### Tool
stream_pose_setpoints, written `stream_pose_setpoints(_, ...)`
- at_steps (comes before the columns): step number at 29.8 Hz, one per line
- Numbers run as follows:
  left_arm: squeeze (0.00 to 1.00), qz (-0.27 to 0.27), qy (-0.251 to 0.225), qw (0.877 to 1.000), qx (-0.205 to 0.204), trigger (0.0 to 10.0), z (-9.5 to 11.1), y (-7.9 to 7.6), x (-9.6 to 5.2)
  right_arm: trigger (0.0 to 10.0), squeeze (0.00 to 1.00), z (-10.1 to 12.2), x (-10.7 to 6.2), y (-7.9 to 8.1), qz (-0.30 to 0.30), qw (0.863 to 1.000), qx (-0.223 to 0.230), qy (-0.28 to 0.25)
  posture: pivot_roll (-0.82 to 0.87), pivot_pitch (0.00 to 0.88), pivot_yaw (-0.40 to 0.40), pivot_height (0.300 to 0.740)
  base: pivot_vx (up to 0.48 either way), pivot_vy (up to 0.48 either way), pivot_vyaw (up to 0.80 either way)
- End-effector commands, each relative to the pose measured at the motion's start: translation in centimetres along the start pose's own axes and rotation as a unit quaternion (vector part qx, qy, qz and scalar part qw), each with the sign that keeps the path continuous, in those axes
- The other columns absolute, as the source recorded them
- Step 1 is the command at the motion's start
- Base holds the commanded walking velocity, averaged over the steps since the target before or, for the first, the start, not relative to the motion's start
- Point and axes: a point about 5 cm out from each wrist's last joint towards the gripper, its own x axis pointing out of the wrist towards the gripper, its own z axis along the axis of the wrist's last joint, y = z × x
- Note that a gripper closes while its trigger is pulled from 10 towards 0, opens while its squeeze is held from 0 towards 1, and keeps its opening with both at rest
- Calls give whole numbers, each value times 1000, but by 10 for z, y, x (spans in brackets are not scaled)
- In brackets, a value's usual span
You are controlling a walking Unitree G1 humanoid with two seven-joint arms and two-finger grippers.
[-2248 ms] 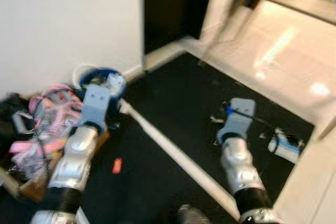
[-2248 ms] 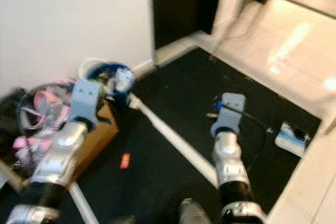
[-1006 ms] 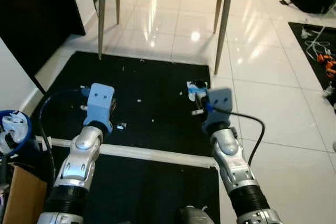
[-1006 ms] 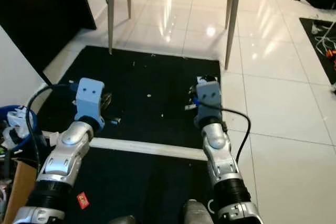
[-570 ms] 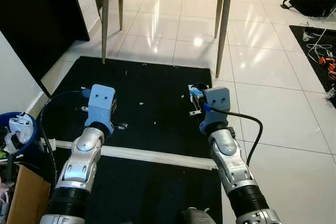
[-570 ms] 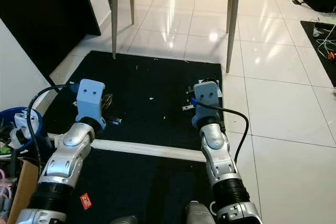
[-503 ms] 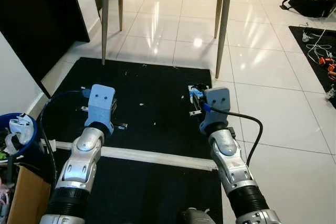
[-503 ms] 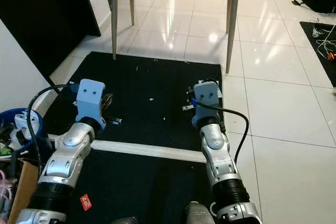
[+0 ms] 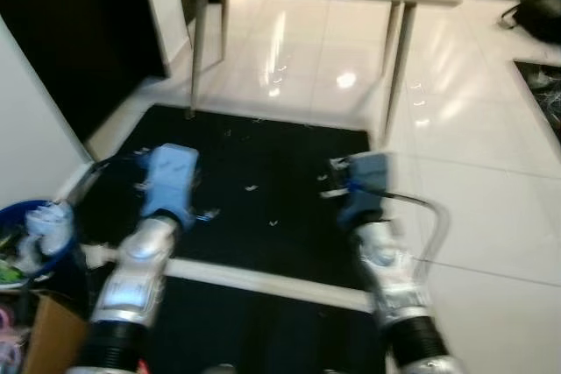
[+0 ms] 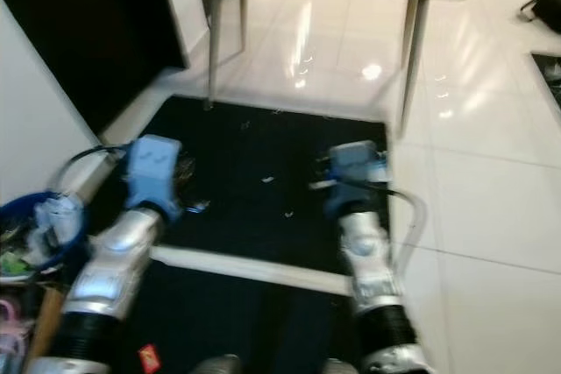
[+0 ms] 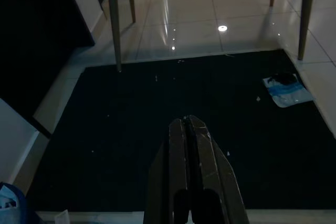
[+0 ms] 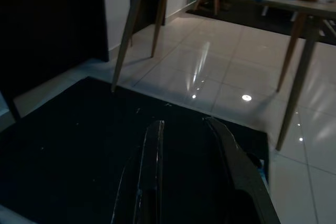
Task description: Picking trash to rubbish bin
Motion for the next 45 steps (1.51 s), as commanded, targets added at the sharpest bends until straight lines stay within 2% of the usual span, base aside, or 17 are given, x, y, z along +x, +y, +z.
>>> stream_pose_setpoints(1,0,-5,4,1000,2,10000,-2,-3,-1,10000,0,-4,-3,-8,-11,1000,-3,10,34,54,24,740,296,0,0)
stream_pose_setpoints(45,0,-9,7,1000,3,10000,-1,-2,0,10000,0,-4,-2,-10,-24,1000,-4,11,37,62,33,740,298,0,0)
